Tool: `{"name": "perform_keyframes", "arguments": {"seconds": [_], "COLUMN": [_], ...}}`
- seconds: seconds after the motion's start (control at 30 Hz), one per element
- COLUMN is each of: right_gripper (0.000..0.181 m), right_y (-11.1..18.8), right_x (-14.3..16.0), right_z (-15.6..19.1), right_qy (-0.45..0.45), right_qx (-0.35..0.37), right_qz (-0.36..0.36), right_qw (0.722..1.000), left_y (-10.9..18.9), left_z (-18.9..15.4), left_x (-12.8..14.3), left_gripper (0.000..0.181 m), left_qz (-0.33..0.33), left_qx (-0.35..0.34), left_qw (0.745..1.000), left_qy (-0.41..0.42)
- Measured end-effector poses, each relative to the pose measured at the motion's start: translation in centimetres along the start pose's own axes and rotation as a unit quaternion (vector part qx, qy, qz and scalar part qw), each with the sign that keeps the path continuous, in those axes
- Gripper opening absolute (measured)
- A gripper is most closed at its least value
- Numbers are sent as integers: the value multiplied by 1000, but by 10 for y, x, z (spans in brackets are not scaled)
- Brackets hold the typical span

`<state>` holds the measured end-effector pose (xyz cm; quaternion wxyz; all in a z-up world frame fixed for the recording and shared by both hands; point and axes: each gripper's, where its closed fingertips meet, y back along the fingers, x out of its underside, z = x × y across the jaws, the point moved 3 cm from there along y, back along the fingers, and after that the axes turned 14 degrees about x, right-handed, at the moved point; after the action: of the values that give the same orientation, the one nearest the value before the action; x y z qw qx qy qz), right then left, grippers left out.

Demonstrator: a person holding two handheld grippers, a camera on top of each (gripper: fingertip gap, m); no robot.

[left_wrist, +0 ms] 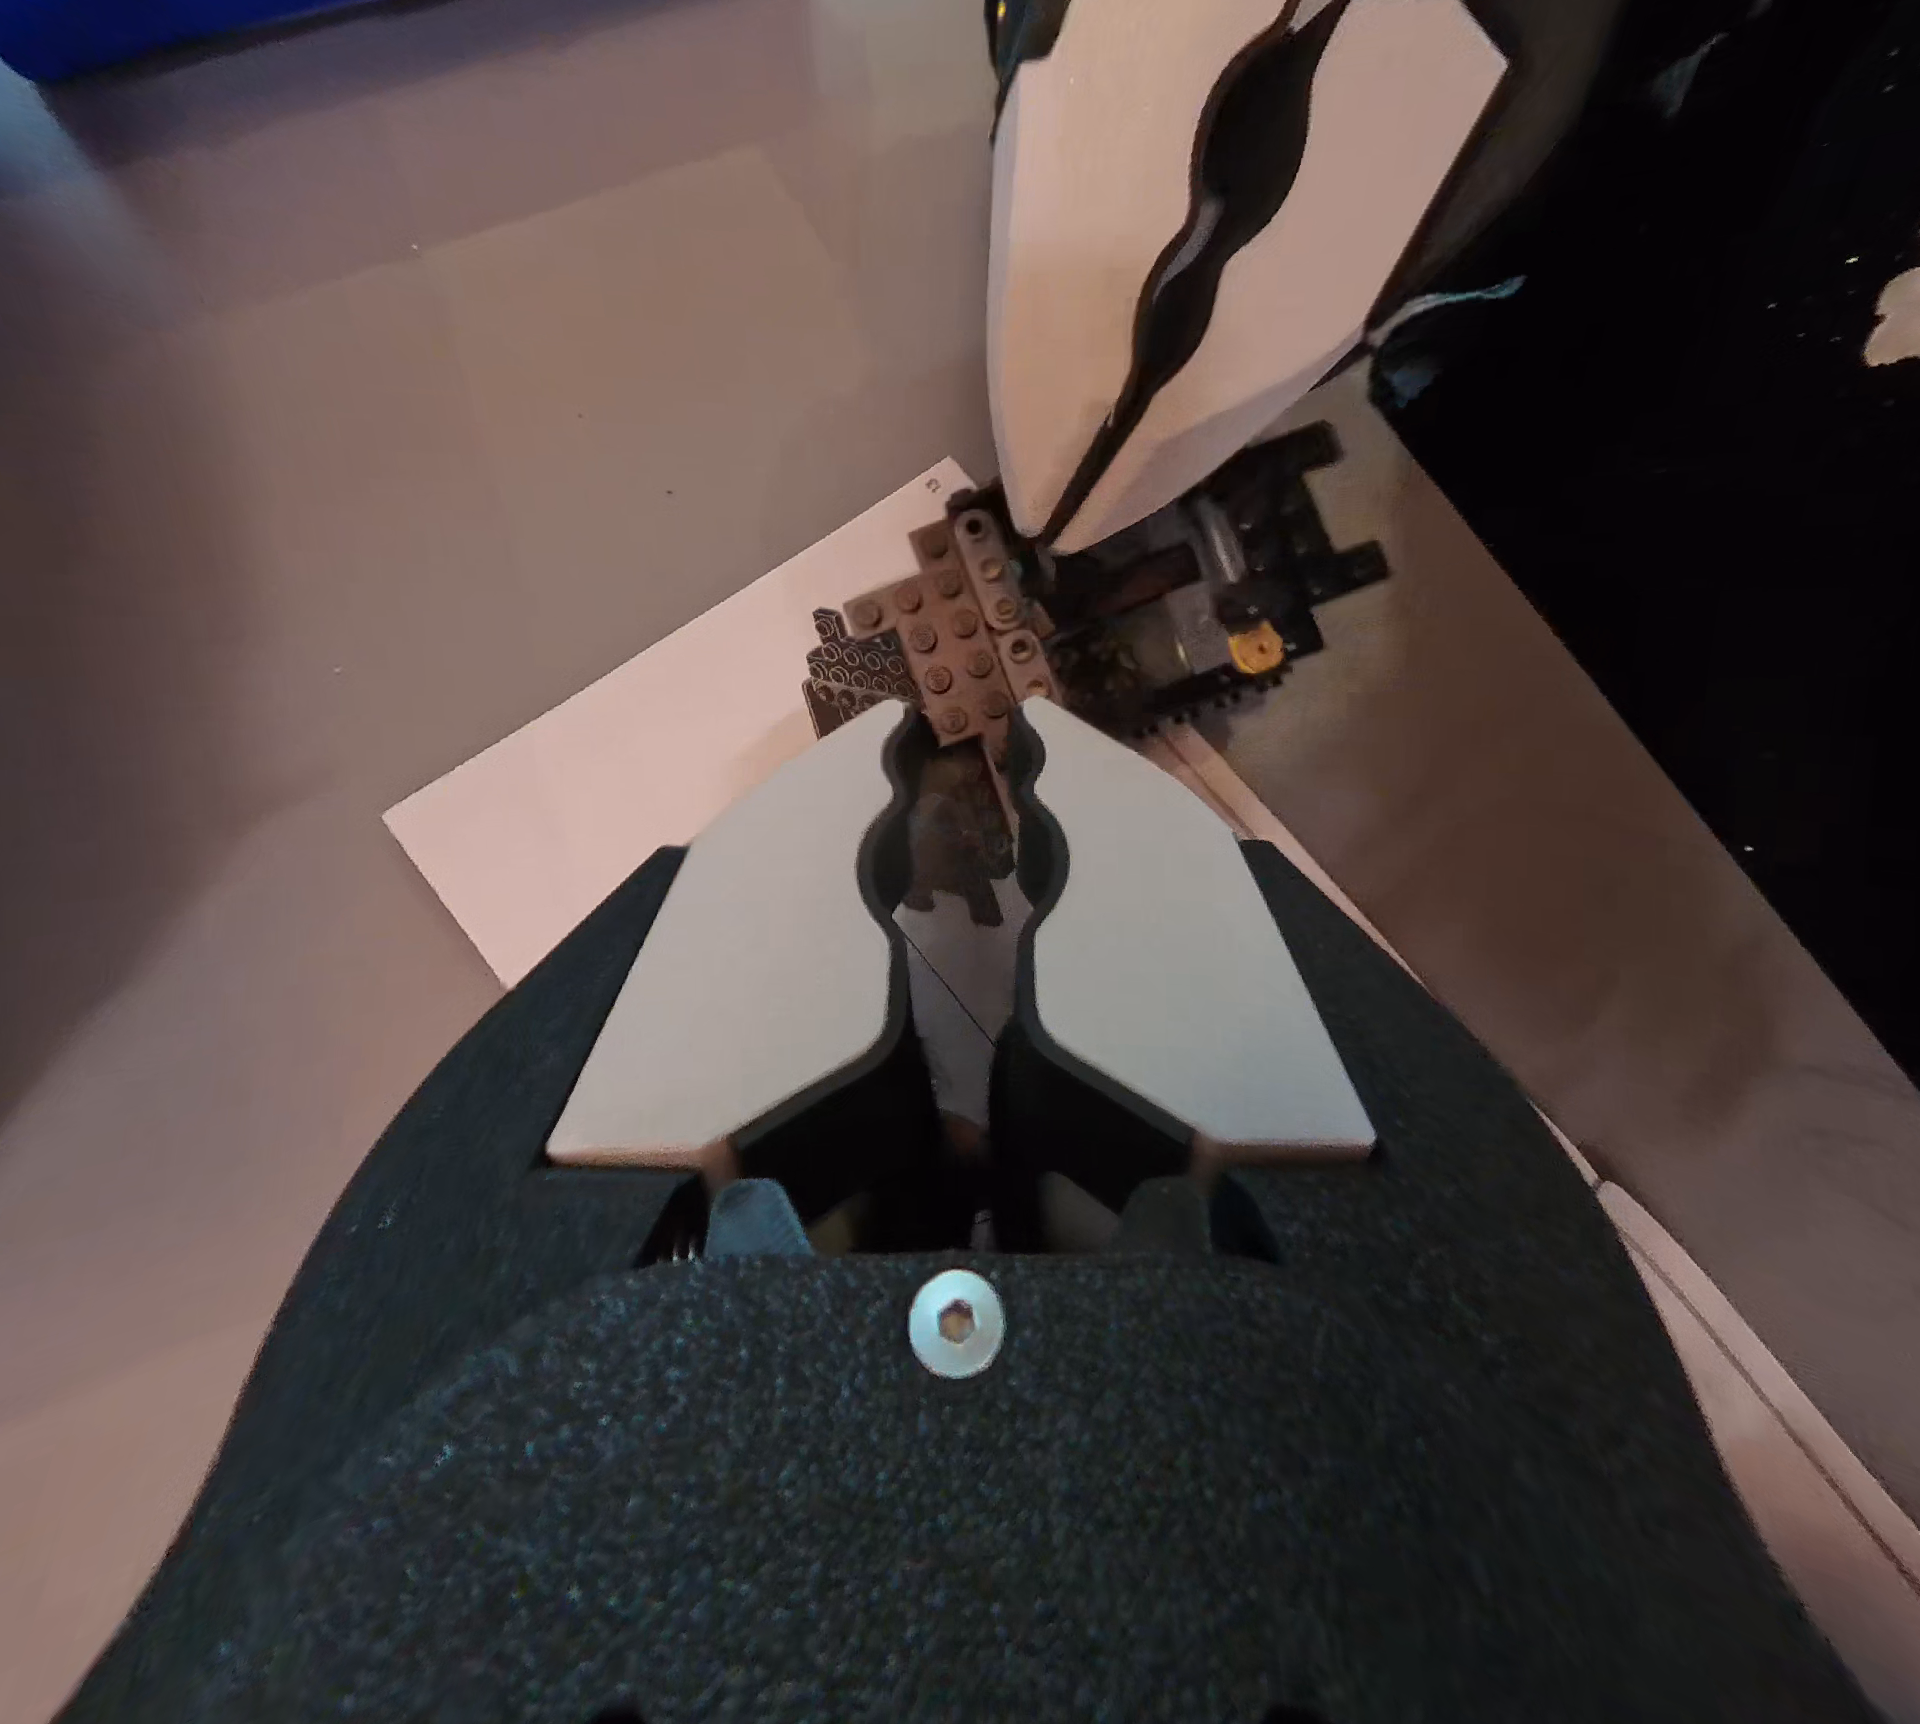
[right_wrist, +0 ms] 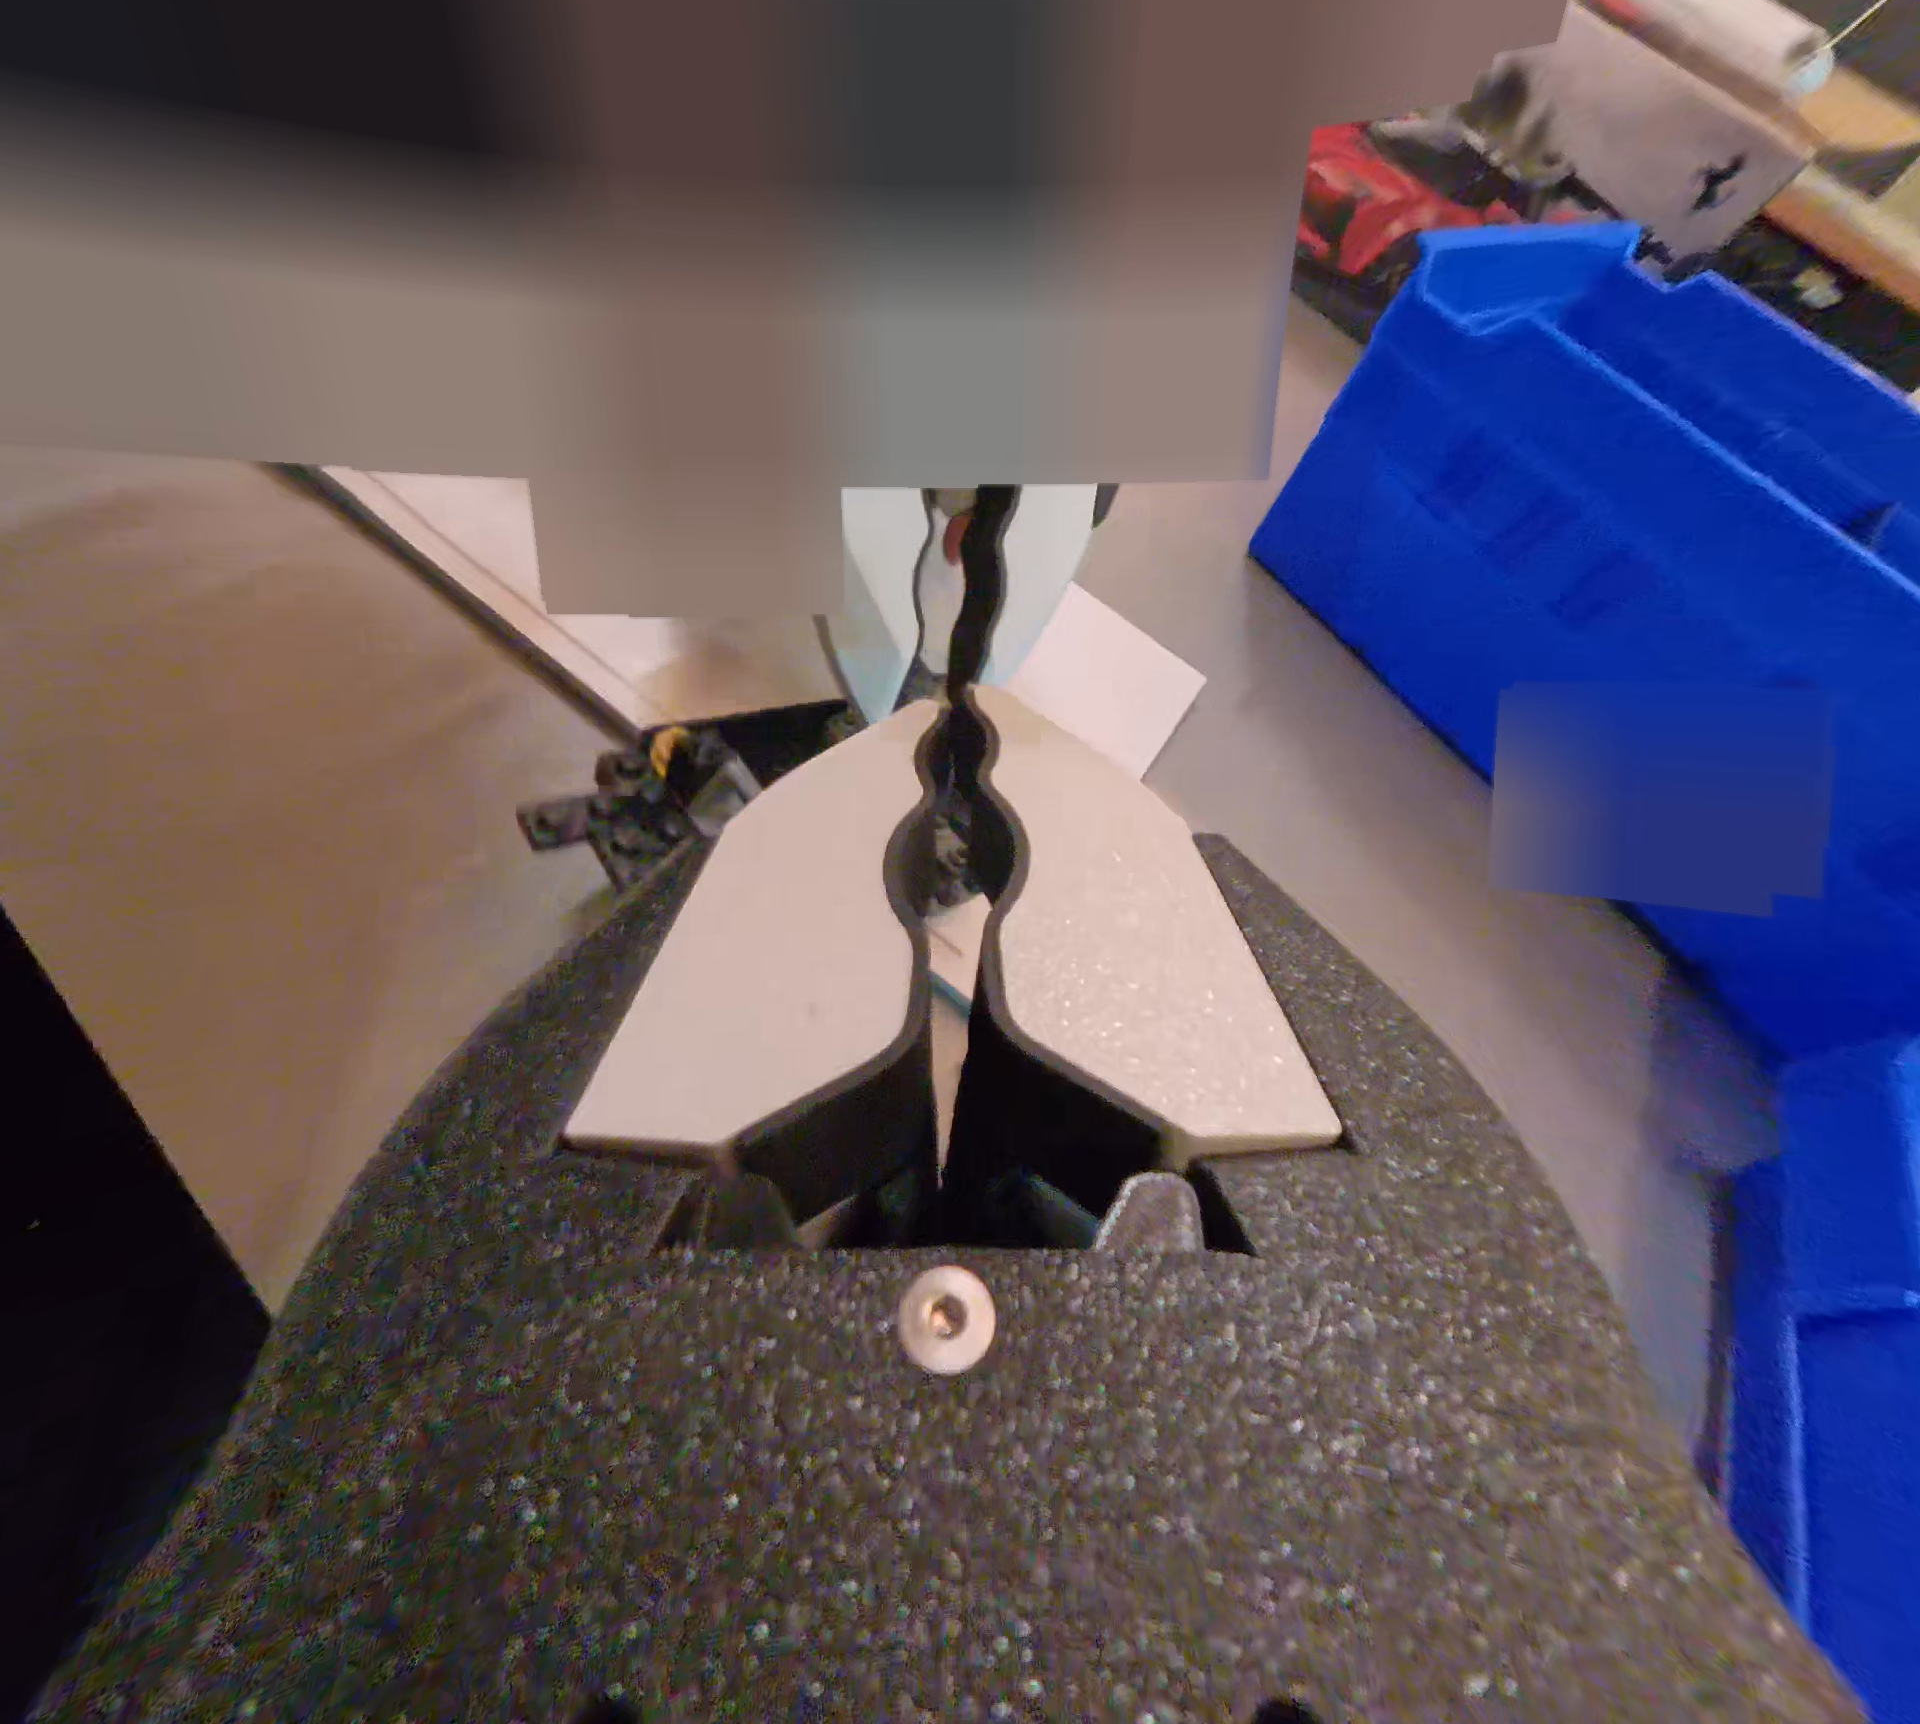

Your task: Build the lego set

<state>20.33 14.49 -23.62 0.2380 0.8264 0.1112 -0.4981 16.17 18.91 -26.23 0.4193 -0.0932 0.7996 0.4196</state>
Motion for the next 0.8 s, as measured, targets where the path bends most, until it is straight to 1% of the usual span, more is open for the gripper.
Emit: {"name": "perform_keyframes", "arguments": {"seconds": [0.1, 0.17, 0.2, 0.27, 0.4, 0.53, 0.57, 0.6, 0.67, 0.73, 0.8], "right_gripper": [0, 0, 0, 0, 0, 0, 0, 0, 0, 0, 0], "right_y": [-3, -4, -4, -4, -3, 0, 2, 4, 9, 14, 16], "right_x": [6, 7, 7, 6, 5, -6, -7, -7, -5, -2, 0], "right_z": [3, 4, 3, -1, -5, -10, -11, -11, -8, 3, 10], "right_qy": [3, -4, -12, -40, -78, -132, -126, -102, -21, 66, 101], "right_qx": [-21, -37, -42, -52, -76, -95, -98, -101, -90, -90, -88], "right_qz": [27, 36, 38, 37, 39, 13, 6, -6, -40, -70, -83], "right_qw": [999, 999, 998, 997, 993, 987, 987, 990, 995, 991, 987], "left_y": [4, 1, -4, -9, -11, -12, -12, -11, -8, -2, 4], "left_z": [-4, -3, -4, -9, -10, -10, -11, -11, -11, -13, -13], "left_x": [-6, -6, -4, -6, -5, -6, -7, -7, -8, -11, -12], "left_gripper": [17, 20, 20, 20, 19, 18, 18, 17, 16, 15, 14], "left_qz": [-11, 1, 14, 7, 5, 12, 13, 12, 1, -21, -37], "left_qx": [-31, -54, -56, -47, -56, -69, -71, -72, -72, -66, -68], "left_qw": [999, 998, 998, 998, 998, 997, 996, 996, 997, 997, 996], "left_qy": [-24, -36, -40, -44, -42, -41, -43, -43, -42, -39, -35]}}
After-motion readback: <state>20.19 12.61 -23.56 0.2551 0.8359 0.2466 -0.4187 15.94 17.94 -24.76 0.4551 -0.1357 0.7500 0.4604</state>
